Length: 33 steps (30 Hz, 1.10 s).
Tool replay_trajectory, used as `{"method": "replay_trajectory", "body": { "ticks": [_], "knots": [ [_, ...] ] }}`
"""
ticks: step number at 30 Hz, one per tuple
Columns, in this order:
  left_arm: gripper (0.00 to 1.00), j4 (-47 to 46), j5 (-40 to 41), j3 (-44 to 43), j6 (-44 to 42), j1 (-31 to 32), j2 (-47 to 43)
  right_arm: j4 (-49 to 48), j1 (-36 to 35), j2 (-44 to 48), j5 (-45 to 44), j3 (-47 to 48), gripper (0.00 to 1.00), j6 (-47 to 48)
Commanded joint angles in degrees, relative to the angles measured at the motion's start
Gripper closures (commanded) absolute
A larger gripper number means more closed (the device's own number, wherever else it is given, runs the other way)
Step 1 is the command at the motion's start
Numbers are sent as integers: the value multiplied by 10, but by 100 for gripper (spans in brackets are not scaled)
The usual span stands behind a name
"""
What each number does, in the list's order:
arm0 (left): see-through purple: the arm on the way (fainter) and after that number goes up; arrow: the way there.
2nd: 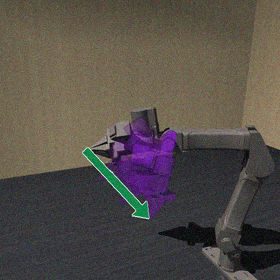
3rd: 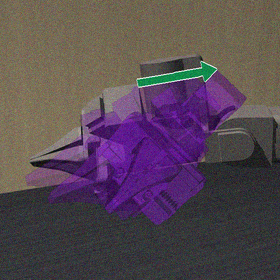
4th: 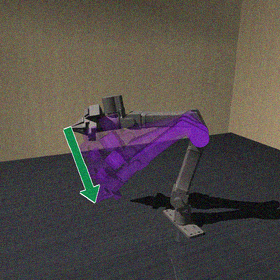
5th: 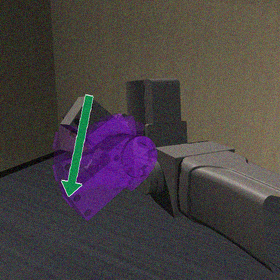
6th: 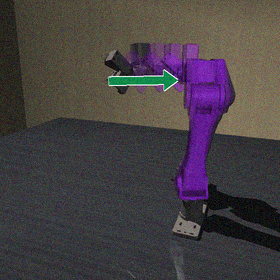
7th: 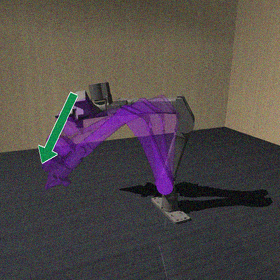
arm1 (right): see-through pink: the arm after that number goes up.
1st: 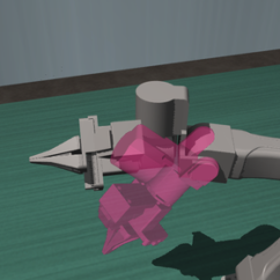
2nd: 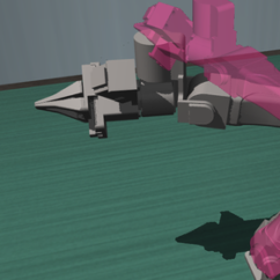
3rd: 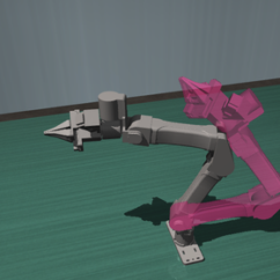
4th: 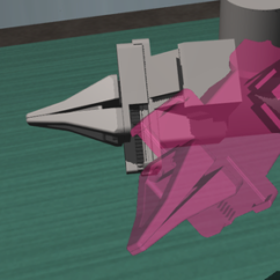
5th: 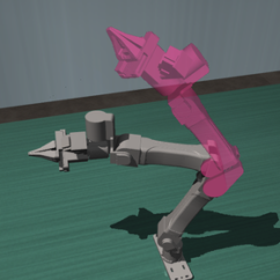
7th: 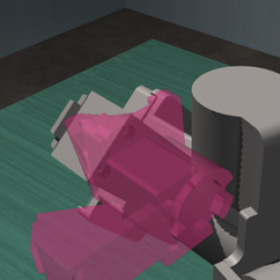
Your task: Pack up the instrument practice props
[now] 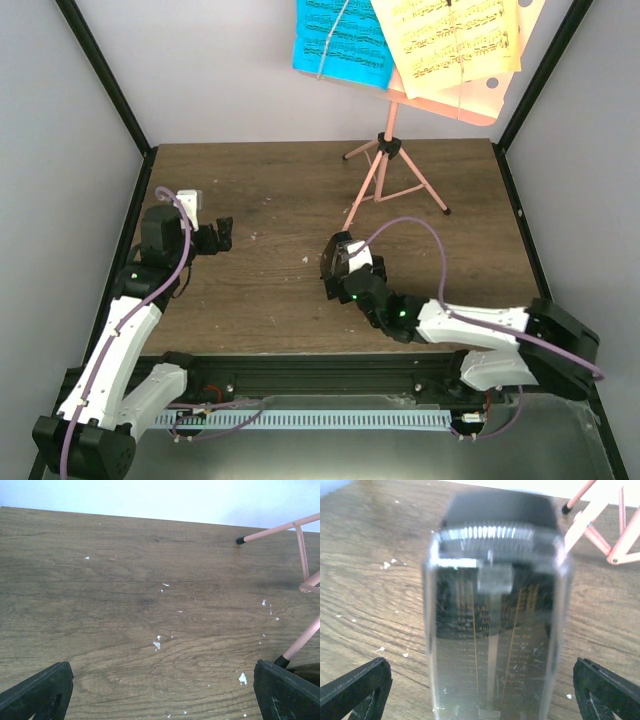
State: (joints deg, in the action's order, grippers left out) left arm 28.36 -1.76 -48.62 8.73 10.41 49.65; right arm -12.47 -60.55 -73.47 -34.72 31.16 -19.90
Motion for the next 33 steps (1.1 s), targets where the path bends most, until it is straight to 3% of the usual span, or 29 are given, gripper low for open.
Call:
{"method": "replay_trajectory", "body": {
  "ticks": [1, 8, 10, 12, 14, 18, 22, 25, 28, 33],
  "knots": [
    [0, -9, 4, 3, -6, -2, -3, 87, 1, 95, 52, 8, 0, 33],
    [0, -8, 54, -2, -8, -1, -16, 239, 1, 247, 196, 53, 0, 66],
    [0, 8, 120, -19, 11, 8, -21, 257, 7, 262, 201, 76, 0, 62],
    [0, 5, 126, -29, 25, 17, -31, 251, 30, 270, 220, 94, 0, 60],
    [0, -17, 100, -23, 40, 39, -47, 239, 86, 273, 260, 111, 0, 41],
    [0, -74, 4, -30, 57, 101, -38, 218, 266, 266, 417, 121, 0, 2],
    [1, -77, -55, -102, -1, 187, 48, 214, 443, 215, 579, 109, 0, -32],
    [0, -57, -176, -166, -56, 222, 138, 209, 549, 183, 675, 81, 0, -70],
    [0, -48, -294, -205, -116, 250, 210, 188, 578, 209, 669, 34, 0, -84],
    [0, -14, -349, -273, -187, 274, 326, 184, 578, 267, 681, -11, 0, -74]
  ]
}}
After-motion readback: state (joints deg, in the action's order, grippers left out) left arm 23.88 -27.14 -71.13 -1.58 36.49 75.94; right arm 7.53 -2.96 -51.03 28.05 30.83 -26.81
